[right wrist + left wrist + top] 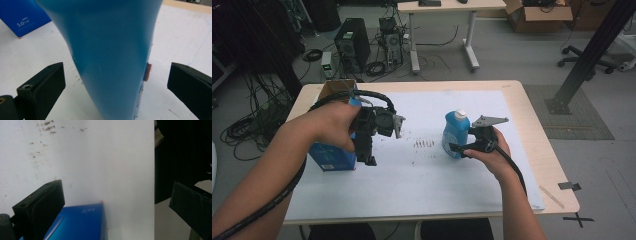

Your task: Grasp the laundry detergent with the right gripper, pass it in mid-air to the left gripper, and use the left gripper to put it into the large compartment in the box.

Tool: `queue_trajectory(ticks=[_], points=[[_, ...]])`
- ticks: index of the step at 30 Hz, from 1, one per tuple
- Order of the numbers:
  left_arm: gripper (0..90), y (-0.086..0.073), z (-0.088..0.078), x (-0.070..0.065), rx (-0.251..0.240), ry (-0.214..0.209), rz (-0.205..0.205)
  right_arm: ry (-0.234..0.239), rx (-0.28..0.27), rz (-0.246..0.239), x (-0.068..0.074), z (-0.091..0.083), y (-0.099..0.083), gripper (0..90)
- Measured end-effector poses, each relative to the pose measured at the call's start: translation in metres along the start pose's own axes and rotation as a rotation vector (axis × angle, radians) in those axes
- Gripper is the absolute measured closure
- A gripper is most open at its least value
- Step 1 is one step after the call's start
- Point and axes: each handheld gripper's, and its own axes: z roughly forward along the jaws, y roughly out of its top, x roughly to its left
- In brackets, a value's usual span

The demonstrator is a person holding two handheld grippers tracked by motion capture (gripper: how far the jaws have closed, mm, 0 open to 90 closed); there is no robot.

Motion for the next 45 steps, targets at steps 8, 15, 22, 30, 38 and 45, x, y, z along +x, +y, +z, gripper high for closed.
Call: queue_trajectory(ticks=[8,15,22,30,38,45], points=[[0.2,0.003,0.001,0.001,0.007,-0.002,0.007,-0.040,-0.039,0.044,0.002,0.004,-0.002,1.3],[0.2,0.006,0.002,0.001,0.008,-0.004,0.013,-0.074,-0.088,0.073,0.006,0.007,-0.003,1.1],[0.2,0.006,0.003,0.004,0.003,-0.006,0.013,-0.100,-0.142,0.112,0.008,0.009,-0.006,0.7],[0.2,0.010,0.003,0.003,0.000,-0.005,0.023,-0.114,-0.175,0.127,0.013,0.013,-0.008,0.6],[0.2,0.006,0.004,0.003,-0.001,-0.008,0.017,-0.173,-0.233,0.151,0.017,0.015,-0.013,0.6],[0.2,0.005,0.003,0.002,-0.009,0.000,0.021,-0.218,-0.273,0.146,0.023,0.021,-0.016,0.9]])
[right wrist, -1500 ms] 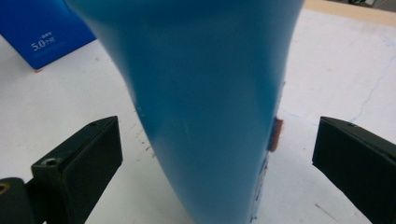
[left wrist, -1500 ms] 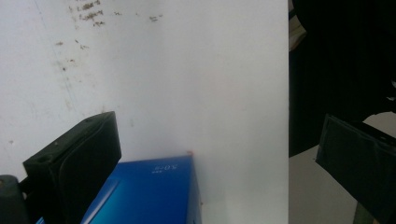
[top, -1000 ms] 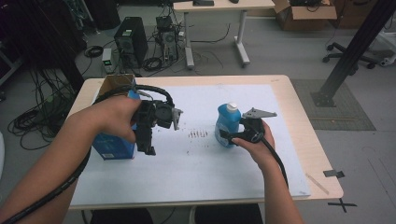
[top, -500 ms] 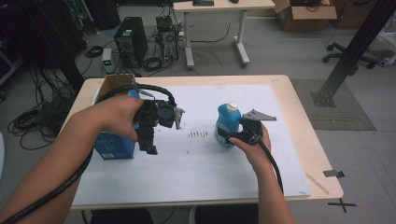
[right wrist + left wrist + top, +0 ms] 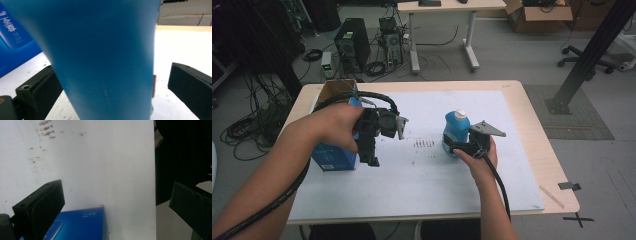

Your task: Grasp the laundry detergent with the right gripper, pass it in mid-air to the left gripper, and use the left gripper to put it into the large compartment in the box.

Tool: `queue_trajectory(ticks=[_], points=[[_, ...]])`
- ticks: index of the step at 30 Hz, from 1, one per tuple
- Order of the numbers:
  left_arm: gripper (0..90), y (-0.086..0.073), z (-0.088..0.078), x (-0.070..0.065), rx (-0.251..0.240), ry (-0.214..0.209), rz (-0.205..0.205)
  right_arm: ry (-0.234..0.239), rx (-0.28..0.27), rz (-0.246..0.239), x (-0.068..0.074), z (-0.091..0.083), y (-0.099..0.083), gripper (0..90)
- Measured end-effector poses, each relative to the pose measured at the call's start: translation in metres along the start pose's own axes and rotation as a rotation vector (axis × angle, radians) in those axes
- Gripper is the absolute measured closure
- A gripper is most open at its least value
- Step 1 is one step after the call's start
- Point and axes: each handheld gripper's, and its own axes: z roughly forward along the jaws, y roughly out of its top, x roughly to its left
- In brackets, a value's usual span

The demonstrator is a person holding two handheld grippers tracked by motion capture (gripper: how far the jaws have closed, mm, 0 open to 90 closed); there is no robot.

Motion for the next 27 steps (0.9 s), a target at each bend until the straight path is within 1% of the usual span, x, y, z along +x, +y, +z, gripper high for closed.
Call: queue_trajectory(ticks=[2,4,5,6,7,9,10,12,13,14,15,23,25,26,27], points=[[0.2,-0.0006,-0.0003,-0.0003,-0.004,0.004,0.001,-0.017,-0.012,-0.004,0.0017,0.0006,-0.0016,1.2],[0.2,-0.0009,-0.0004,-0.0003,-0.006,0.004,0.001,-0.020,-0.019,-0.002,0.0022,0.0008,-0.0024,1.3],[0.2,-0.0011,-0.0004,-0.0003,-0.003,0.003,0.001,-0.033,-0.030,-0.001,0.0027,0.0013,-0.0034,1.7],[0.2,-0.0011,-0.0004,-0.0003,-0.003,0.003,0.001,-0.033,-0.030,-0.001,0.0027,0.0013,-0.0034,1.7],[0.2,-0.0014,0.0003,-0.0005,-0.006,0.004,0.001,-0.033,-0.034,0.005,0.0030,0.0017,-0.0043,2.4],[0.2,-0.0020,0.0022,-0.0009,-0.001,0.000,0.001,-0.043,-0.035,0.000,0.0042,0.0025,-0.0060,5.4],[0.2,-0.0020,0.0022,-0.0009,0.007,-0.002,0.002,-0.039,-0.038,0.001,0.0046,0.0030,-0.0064,6.0],[0.2,-0.0028,0.0025,-0.0011,0.004,-0.001,0.000,-0.042,-0.040,-0.002,0.0049,0.0030,-0.0064,6.6],[0.2,-0.0036,0.0022,-0.0010,0.005,-0.002,-0.002,-0.039,-0.044,-0.002,0.0059,0.0034,-0.0069,9.7],[0.2,-0.0036,0.0022,-0.0010,0.005,-0.002,-0.002,-0.039,-0.044,-0.002,0.0059,0.0034,-0.0069,9.7],[0.2,-0.0044,0.0025,-0.0003,0.005,-0.001,-0.002,-0.043,-0.046,-0.010,0.0066,0.0042,-0.0077,10.9],[0.2,-0.0039,0.0043,0.0005,0.012,-0.010,-0.005,-0.031,-0.043,-0.032,0.0071,0.0051,-0.0095,19.3],[0.2,-0.0037,0.0037,0.0009,0.008,-0.008,-0.007,-0.030,-0.042,-0.045,0.0073,0.0051,-0.0093,22.1],[0.2,-0.0037,0.0037,0.0009,0.008,-0.008,-0.007,-0.030,-0.042,-0.045,0.0073,0.0051,-0.0093,22.1],[0.2,-0.0033,0.0030,0.0017,0.011,-0.007,-0.006,-0.032,-0.042,-0.060,0.0075,0.0052,-0.0095,22.9]])
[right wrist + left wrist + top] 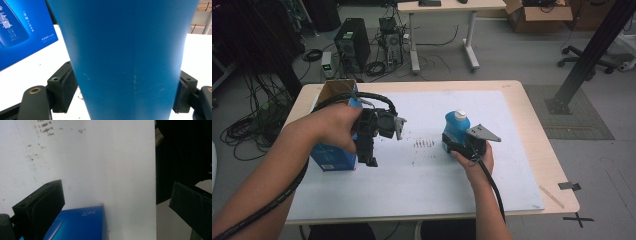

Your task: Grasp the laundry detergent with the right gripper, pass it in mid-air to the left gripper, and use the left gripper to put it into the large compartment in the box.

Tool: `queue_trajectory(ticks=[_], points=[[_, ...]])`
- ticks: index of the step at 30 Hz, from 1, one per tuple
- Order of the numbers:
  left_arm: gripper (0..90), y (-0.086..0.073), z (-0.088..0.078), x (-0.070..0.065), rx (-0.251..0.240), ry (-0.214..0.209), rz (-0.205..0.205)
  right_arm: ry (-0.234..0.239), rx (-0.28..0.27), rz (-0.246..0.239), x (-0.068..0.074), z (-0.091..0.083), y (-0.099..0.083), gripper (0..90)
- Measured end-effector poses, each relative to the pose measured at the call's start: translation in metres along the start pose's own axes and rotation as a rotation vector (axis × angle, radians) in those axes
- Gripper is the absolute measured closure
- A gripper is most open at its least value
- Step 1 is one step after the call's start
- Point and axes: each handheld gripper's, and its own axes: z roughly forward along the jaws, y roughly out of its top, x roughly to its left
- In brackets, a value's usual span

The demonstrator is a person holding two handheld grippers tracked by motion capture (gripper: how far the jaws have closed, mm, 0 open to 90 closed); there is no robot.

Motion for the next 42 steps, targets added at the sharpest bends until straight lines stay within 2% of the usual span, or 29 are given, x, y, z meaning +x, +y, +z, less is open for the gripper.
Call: queue_trajectory(ticks=[10,17,22,42], points=[[0.2,0.002,-0.002,0.000,0.006,0.003,0.003,0.014,0.004,-0.033,0.002,0.000,-0.001,31.0],[0.2,0.001,-0.003,0.000,0.010,0.006,0.001,0.002,0.001,-0.051,0.002,-0.001,-0.002,34.7],[0.2,-0.001,-0.007,0.000,0.005,0.014,-0.001,-0.021,-0.005,-0.070,0.001,-0.002,-0.003,42.4],[0.2,0.006,-0.010,-0.001,0.013,0.017,-0.004,0.004,-0.022,-0.130,0.000,-0.003,-0.005,47.0]])
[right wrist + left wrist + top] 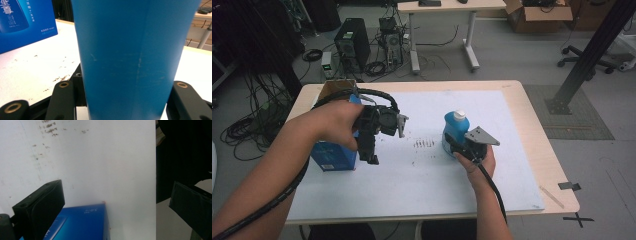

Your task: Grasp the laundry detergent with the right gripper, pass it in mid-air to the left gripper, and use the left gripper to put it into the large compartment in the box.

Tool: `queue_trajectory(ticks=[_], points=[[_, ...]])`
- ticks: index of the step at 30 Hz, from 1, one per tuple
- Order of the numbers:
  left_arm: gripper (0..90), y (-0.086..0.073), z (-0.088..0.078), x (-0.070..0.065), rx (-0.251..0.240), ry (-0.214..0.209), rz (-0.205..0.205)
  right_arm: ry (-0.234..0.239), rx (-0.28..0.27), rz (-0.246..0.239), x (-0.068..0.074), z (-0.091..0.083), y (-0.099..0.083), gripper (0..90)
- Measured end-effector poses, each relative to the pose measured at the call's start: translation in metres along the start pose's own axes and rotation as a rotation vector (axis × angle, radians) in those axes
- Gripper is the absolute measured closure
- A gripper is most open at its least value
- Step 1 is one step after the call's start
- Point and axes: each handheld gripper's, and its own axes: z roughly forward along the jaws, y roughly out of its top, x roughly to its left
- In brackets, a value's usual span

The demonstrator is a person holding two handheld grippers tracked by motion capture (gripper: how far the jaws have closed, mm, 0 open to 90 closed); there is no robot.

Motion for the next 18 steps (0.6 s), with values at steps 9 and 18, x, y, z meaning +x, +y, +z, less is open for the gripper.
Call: queue_trajectory(ticks=[9,18], points=[[0.2,0.001,-0.004,0.001,-0.002,0.006,-0.003,0.032,-0.011,0.009,-0.003,-0.005,0.004,46.9],[0.2,0.003,-0.012,0.002,0.001,0.018,-0.008,0.096,-0.003,-0.029,-0.011,-0.019,0.026,46.8]])
